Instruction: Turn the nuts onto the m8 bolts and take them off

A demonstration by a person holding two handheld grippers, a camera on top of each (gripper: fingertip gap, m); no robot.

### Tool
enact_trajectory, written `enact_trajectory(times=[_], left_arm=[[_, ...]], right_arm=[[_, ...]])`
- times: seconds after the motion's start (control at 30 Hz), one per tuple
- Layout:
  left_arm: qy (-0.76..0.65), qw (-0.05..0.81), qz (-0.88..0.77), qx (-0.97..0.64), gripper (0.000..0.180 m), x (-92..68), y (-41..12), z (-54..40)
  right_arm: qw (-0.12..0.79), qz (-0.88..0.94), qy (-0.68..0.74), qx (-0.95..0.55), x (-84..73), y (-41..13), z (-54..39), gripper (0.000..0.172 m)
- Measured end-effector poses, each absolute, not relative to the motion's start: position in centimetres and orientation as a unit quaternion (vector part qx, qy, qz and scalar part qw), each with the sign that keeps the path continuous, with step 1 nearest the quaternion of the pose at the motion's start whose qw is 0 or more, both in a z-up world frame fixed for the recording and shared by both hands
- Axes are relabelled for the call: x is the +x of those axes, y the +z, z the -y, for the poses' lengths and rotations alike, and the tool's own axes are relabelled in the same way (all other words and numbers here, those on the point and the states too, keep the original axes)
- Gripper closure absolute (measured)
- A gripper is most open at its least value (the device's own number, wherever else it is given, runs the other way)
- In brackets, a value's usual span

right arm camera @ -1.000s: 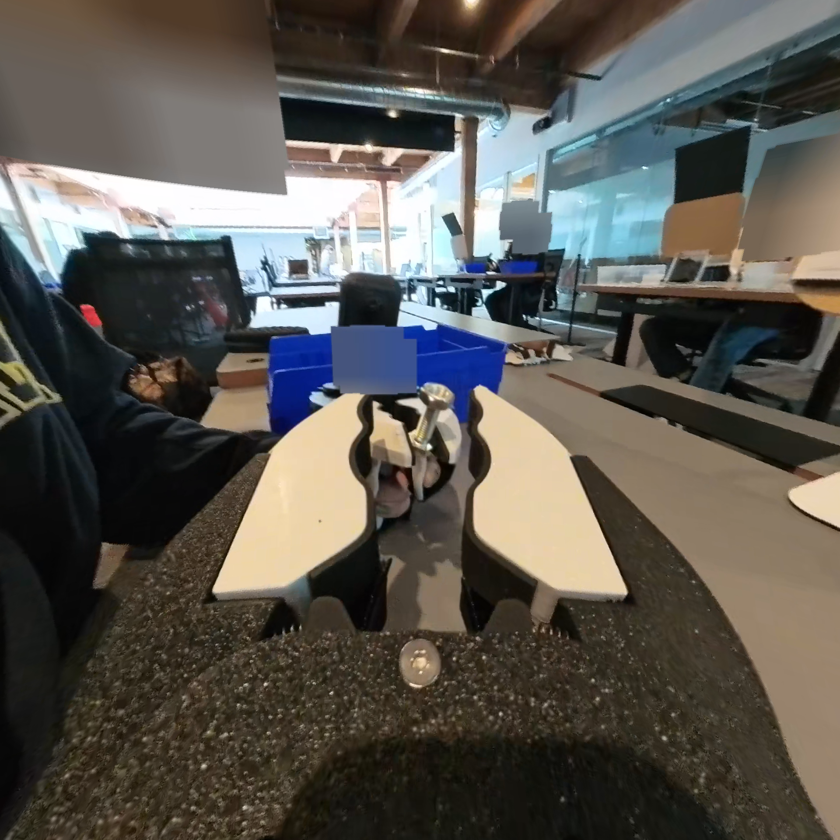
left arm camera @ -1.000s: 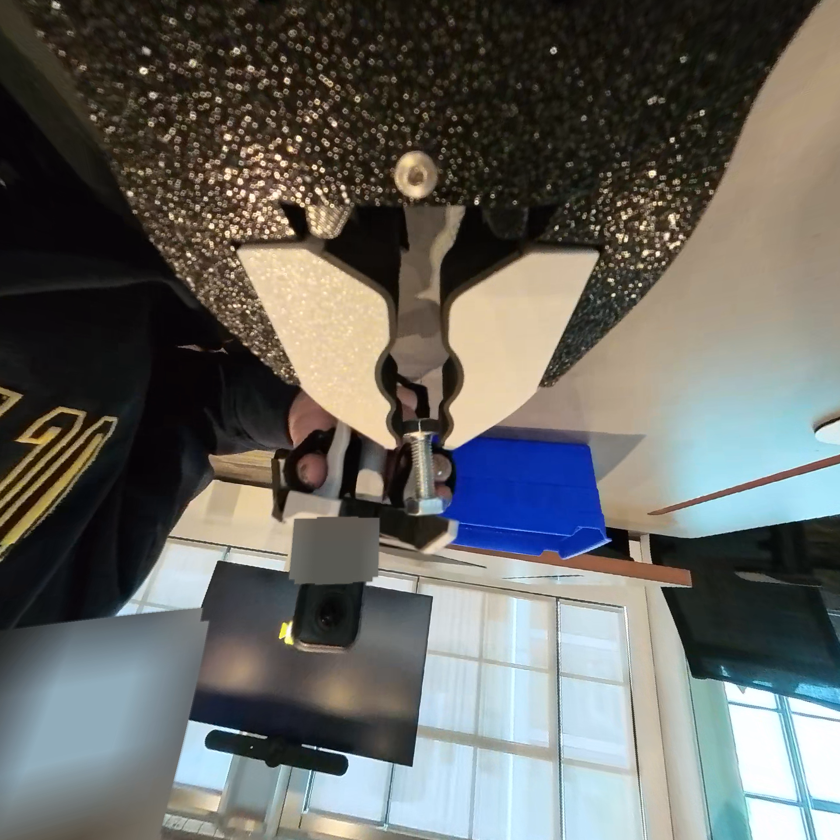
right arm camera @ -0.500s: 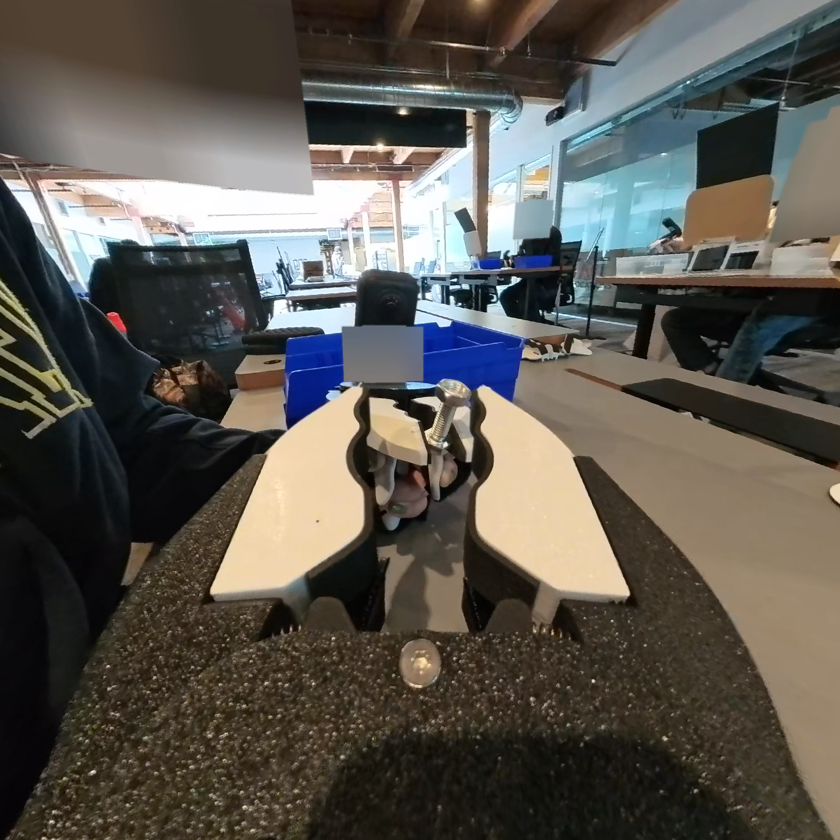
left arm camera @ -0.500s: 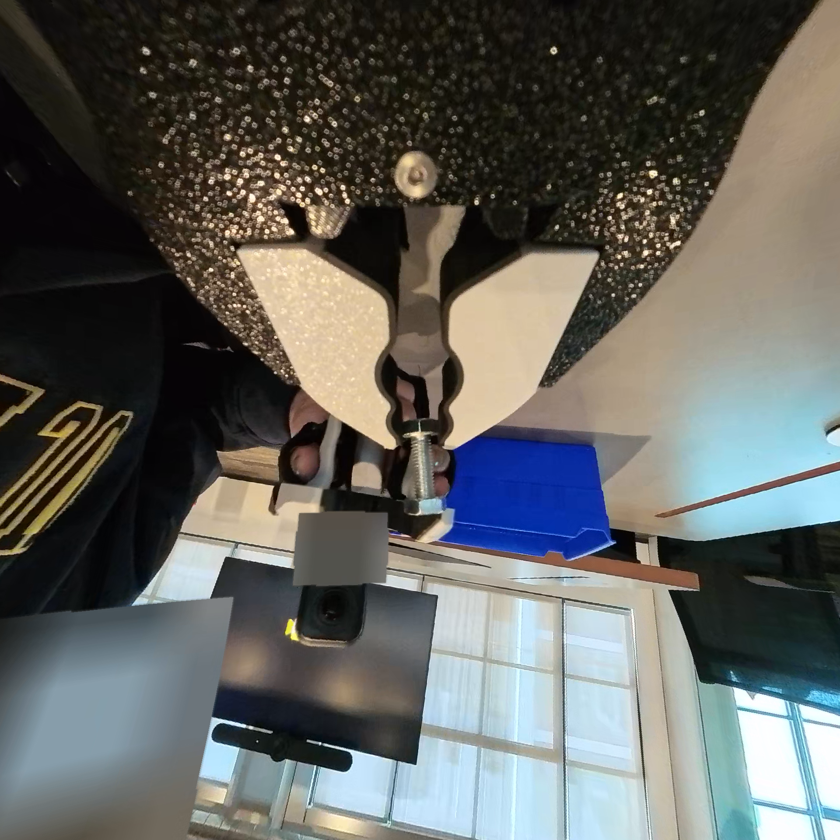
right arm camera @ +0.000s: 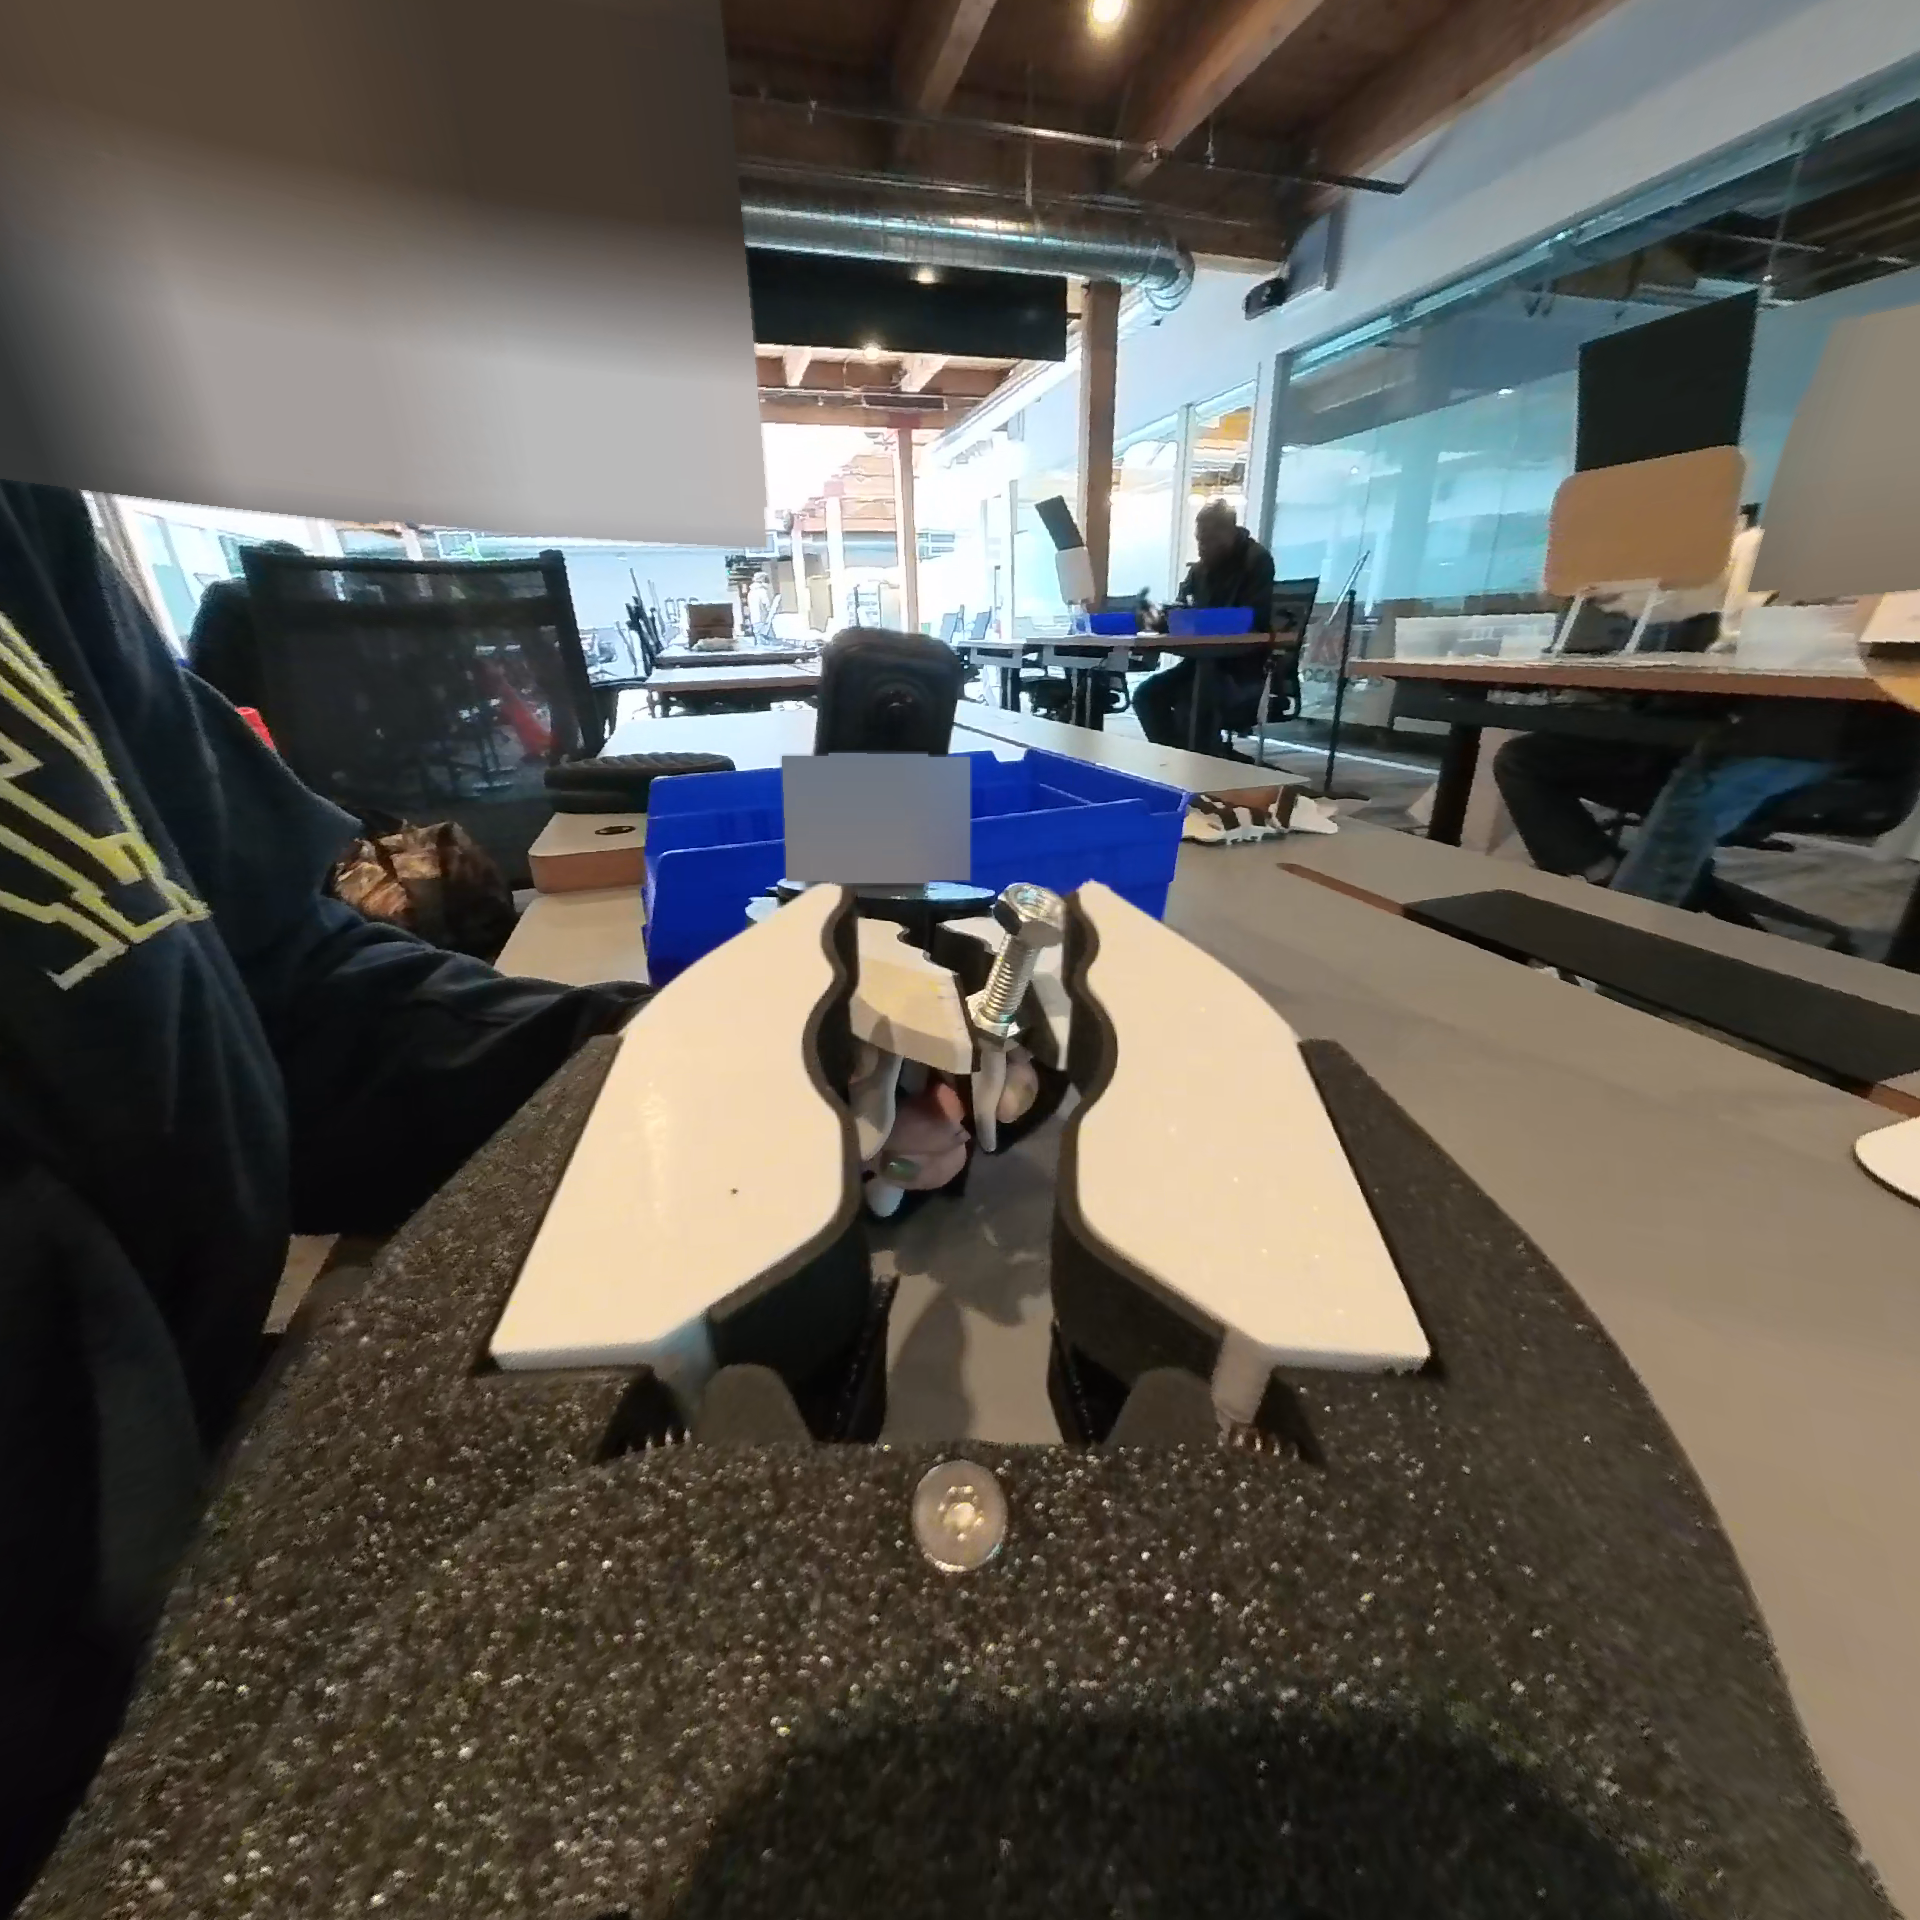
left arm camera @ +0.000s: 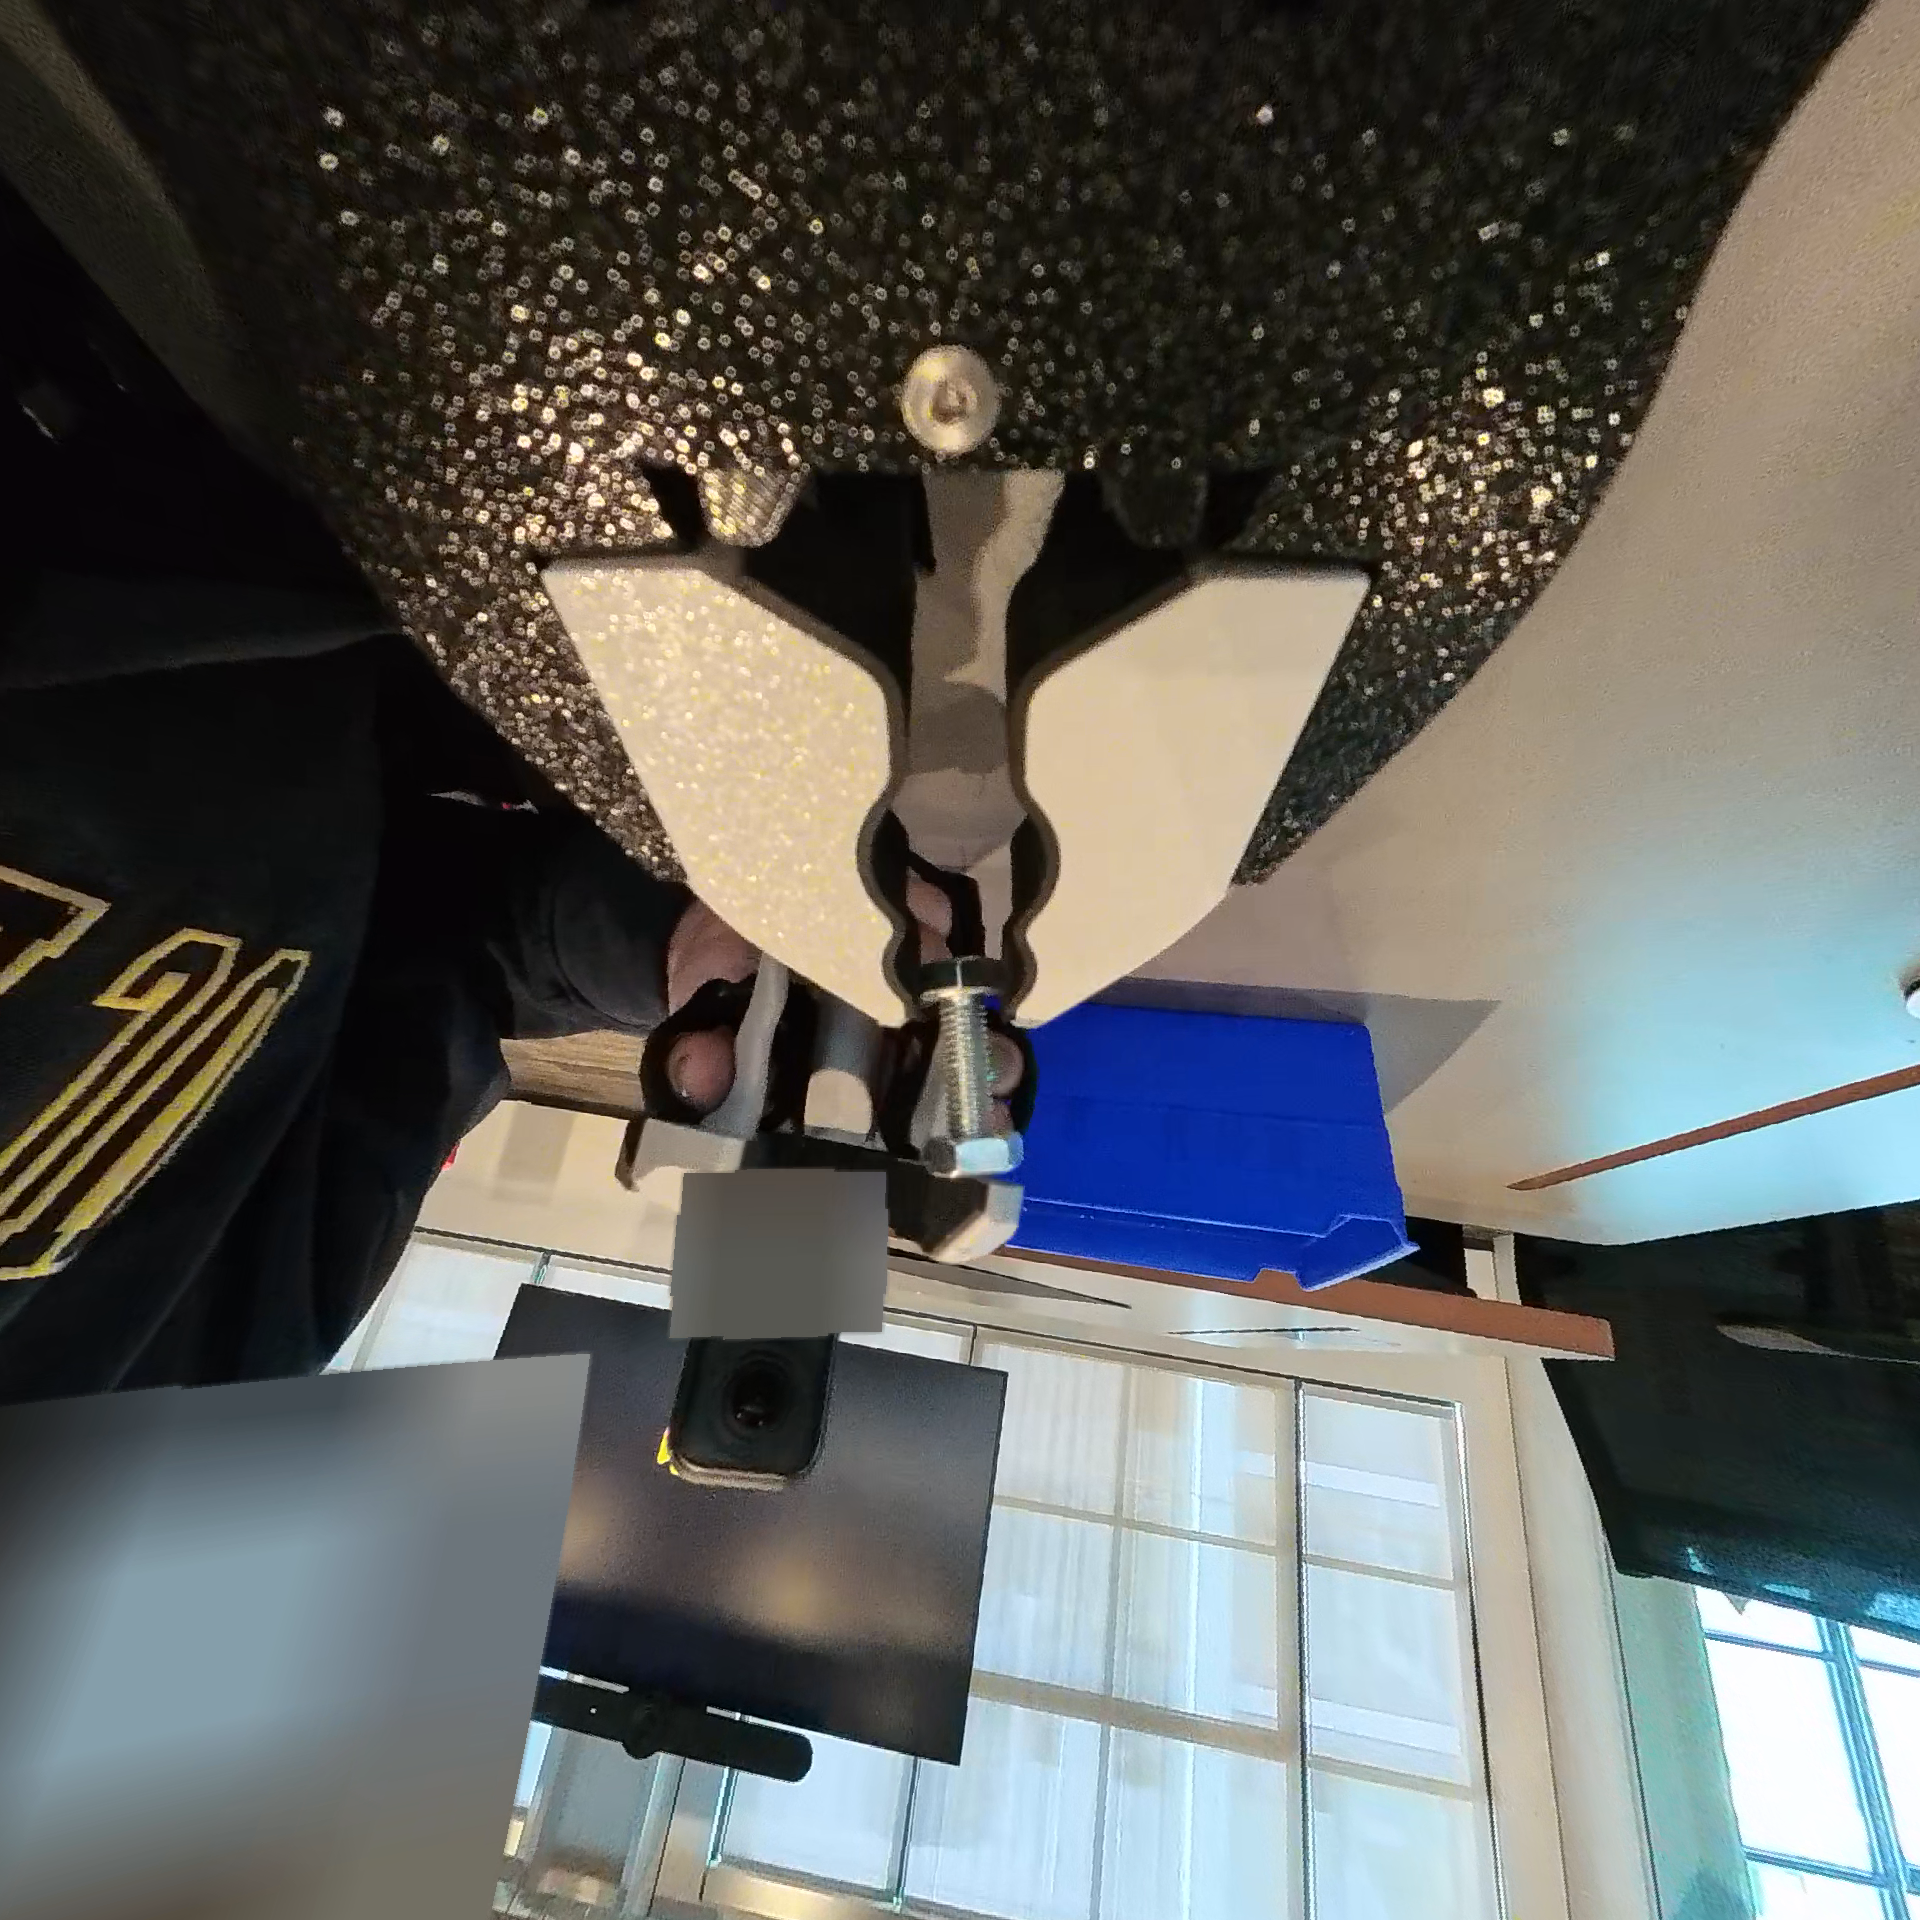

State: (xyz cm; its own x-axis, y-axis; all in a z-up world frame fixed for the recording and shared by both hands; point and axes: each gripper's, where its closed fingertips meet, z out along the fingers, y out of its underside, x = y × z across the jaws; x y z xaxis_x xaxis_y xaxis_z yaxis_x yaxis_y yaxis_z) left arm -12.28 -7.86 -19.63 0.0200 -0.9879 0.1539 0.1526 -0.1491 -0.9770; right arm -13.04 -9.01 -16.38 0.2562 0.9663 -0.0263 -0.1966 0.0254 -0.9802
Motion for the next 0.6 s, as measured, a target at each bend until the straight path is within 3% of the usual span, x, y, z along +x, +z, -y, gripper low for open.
enact_trajectory(times=[0.17, 0.23, 0.5, 0.6], left_arm=[[-0.565, 0.504, -0.414, -0.505, 0.167, -12.3, -19.6, 7.9], [-0.566, 0.505, -0.411, -0.505, 0.167, -12.3, -19.6, 7.8], [-0.564, 0.498, -0.42, -0.508, 0.167, -12.1, -19.8, 8.0], [-0.569, 0.5, -0.411, -0.506, 0.167, -12.3, -19.6, 7.8]], right_arm=[[0.595, 0.405, 0.465, -0.516, -13.6, -17.1, 9.2, 0.131], [0.589, 0.426, 0.467, -0.505, -13.1, -17.1, 9.7, 0.143], [0.596, 0.415, 0.447, -0.521, -13.6, -17.6, 8.7, 0.123], [0.568, 0.447, 0.464, -0.513, -13.3, -17.9, 9.7, 0.144]])
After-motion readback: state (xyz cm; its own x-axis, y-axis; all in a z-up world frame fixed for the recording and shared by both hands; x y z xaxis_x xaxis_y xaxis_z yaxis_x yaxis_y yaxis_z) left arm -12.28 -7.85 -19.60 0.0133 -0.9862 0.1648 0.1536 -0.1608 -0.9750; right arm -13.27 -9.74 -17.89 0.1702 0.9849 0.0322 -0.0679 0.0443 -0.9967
